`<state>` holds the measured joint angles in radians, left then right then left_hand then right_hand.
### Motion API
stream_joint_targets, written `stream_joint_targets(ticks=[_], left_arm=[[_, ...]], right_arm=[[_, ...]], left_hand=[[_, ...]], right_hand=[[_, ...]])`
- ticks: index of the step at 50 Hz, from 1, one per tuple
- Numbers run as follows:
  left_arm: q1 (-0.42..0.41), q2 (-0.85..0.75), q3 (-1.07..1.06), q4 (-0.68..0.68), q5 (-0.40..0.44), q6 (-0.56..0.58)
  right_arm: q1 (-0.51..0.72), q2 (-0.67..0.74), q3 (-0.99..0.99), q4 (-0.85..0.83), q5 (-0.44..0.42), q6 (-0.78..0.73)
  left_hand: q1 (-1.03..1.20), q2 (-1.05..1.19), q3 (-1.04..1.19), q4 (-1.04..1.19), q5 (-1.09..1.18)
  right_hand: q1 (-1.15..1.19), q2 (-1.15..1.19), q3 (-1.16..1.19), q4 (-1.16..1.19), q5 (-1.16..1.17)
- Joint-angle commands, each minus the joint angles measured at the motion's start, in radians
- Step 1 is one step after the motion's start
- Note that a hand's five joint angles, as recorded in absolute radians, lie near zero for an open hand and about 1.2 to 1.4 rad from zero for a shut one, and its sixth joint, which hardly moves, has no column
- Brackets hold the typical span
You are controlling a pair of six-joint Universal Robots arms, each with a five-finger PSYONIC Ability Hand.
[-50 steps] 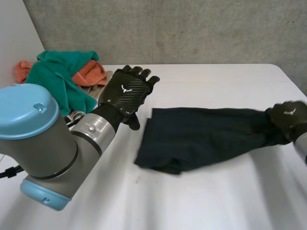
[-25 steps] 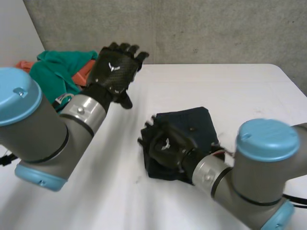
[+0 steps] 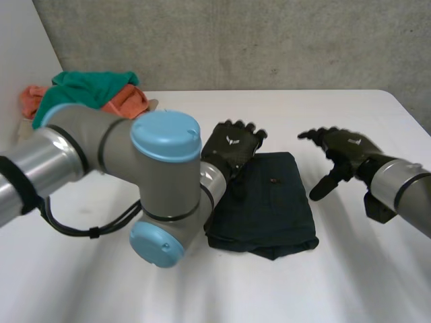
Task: Fold the laundry.
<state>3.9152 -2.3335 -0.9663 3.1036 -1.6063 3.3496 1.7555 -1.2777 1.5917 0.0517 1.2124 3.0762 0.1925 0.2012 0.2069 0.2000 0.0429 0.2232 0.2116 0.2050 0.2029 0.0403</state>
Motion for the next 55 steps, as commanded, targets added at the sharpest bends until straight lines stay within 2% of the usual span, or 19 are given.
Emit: stream_joint_targets(ticks=[1, 6, 12, 14, 18, 21, 25, 28, 29, 30, 32, 33, 35, 38, 41, 43, 51, 54, 55], left_arm=[[0.01, -0.105, 0.009, -0.036, -0.06, 0.043], [0.016, -0.145, 0.015, -0.098, -0.061, 0.12], [0.029, -0.135, -0.014, -0.148, -0.054, 0.149], [0.03, -0.107, -0.019, -0.148, -0.05, 0.146], [0.036, 0.063, -0.043, -0.12, -0.044, 0.14], [0.039, 0.135, -0.06, -0.074, -0.037, 0.13], [0.047, 0.236, -0.101, -0.007, 0.021, 0.097], [0.087, 0.289, -0.138, 0.013, 0.112, 0.064], [0.101, 0.298, -0.146, 0.013, 0.143, 0.053], [0.127, 0.315, -0.164, 0.012, 0.22, 0.032], [0.147, 0.324, -0.175, 0.006, 0.311, 0.007], [0.157, 0.335, -0.189, -0.003, 0.403, -0.024], [0.167, 0.347, -0.203, -0.019, 0.506, -0.062], [0.187, 0.371, -0.233, -0.048, 0.675, -0.124], [0.205, 0.397, -0.253, -0.06, 0.756, -0.148], [0.21, 0.411, -0.262, -0.06, 0.759, -0.151], [0.202, 0.476, -0.313, -0.056, 0.758, -0.154], [0.199, 0.494, -0.338, -0.045, 0.759, -0.154], [0.199, 0.496, -0.342, -0.042, 0.758, -0.154]], right_arm=[[0.015, 0.201, -0.081, 0.028, -0.004, -0.011], [0.051, 0.302, -0.117, 0.031, 0.009, -0.033], [0.052, 0.284, -0.118, 0.05, 0.05, -0.146], [0.05, 0.217, -0.102, 0.047, 0.097, -0.204], [0.047, 0.076, -0.053, 0.027, 0.186, -0.295], [0.052, 0.006, -0.013, -0.013, 0.226, -0.321], [0.05, -0.092, 0.089, -0.084, 0.254, -0.326], [0.047, -0.12, 0.154, -0.102, 0.251, -0.295], [0.052, -0.118, 0.18, -0.102, 0.251, -0.244], [0.053, -0.118, 0.192, -0.101, 0.25, -0.214], [0.055, -0.118, 0.215, -0.101, 0.245, -0.151], [0.058, -0.117, 0.238, -0.101, 0.233, -0.086], [0.059, -0.111, 0.258, -0.104, 0.21, -0.036], [0.065, -0.063, 0.287, -0.116, 0.13, 0.036], [0.062, -0.002, 0.277, -0.116, 0.053, 0.076], [0.065, 0.038, 0.272, -0.125, 0.033, 0.084], [0.128, 0.165, 0.199, -0.228, 0.064, 0.075], [0.136, 0.205, 0.153, -0.234, 0.093, 0.067], [0.134, 0.21, 0.145, -0.236, 0.107, 0.067]], left_hand=[[0.024, 0.015, 0.01, 0.016, -0.001], [0.056, 0.047, 0.042, 0.049, 0.031], [0.059, 0.051, 0.045, 0.052, 0.034], [0.053, 0.045, 0.039, 0.046, 0.028], [0.018, 0.009, 0.004, 0.011, -0.007], [0.001, -0.008, -0.014, -0.007, -0.024], [-0.002, -0.011, -0.017, -0.01, -0.027], [-0.002, -0.011, -0.017, -0.01, -0.027], [-0.002, -0.011, -0.017, -0.01, -0.027], [0.009, 0.0, -0.005, 0.002, -0.016], [0.012, 0.003, -0.002, 0.005, -0.013], [0.012, 0.004, -0.002, 0.005, -0.013], [0.015, 0.006, 0.001, 0.008, -0.01], [0.015, 0.006, 0.001, 0.008, -0.01], [0.021, 0.012, 0.007, 0.013, -0.004], [0.024, 0.015, 0.01, 0.016, -0.001], [0.018, 0.009, 0.004, 0.011, -0.007], [0.018, 0.009, 0.004, 0.011, -0.007], [0.018, 0.009, 0.004, 0.011, -0.007]], right_hand=[[-0.049, -0.037, -0.03, -0.028, -0.04], [-0.049, -0.037, -0.03, -0.028, -0.04], [-0.049, -0.037, -0.03, -0.028, -0.04], [-0.049, -0.037, -0.03, -0.028, -0.04], [-0.049, -0.037, -0.03, -0.028, -0.04], [-0.049, -0.037, -0.03, -0.028, -0.04], [-0.049, -0.037, -0.03, -0.028, -0.04], [-0.049, -0.037, -0.03, -0.028, -0.04], [-0.049, -0.037, -0.03, -0.028, -0.04], [-0.049, -0.037, -0.03, -0.028, -0.04], [-0.049, -0.037, -0.03, -0.028, -0.04], [-0.049, -0.037, -0.03, -0.028, -0.04], [-0.049, -0.037, -0.03, -0.028, -0.04], [-0.049, -0.037, -0.03, -0.028, -0.04], [-0.049, -0.037, -0.03, -0.028, -0.04], [-0.049, -0.037, -0.03, -0.028, -0.04], [-0.049, -0.037, -0.03, -0.028, -0.04], [1.169, 1.18, 1.187, 1.189, 1.177], [1.173, 1.185, 1.191, 1.193, 1.181]])
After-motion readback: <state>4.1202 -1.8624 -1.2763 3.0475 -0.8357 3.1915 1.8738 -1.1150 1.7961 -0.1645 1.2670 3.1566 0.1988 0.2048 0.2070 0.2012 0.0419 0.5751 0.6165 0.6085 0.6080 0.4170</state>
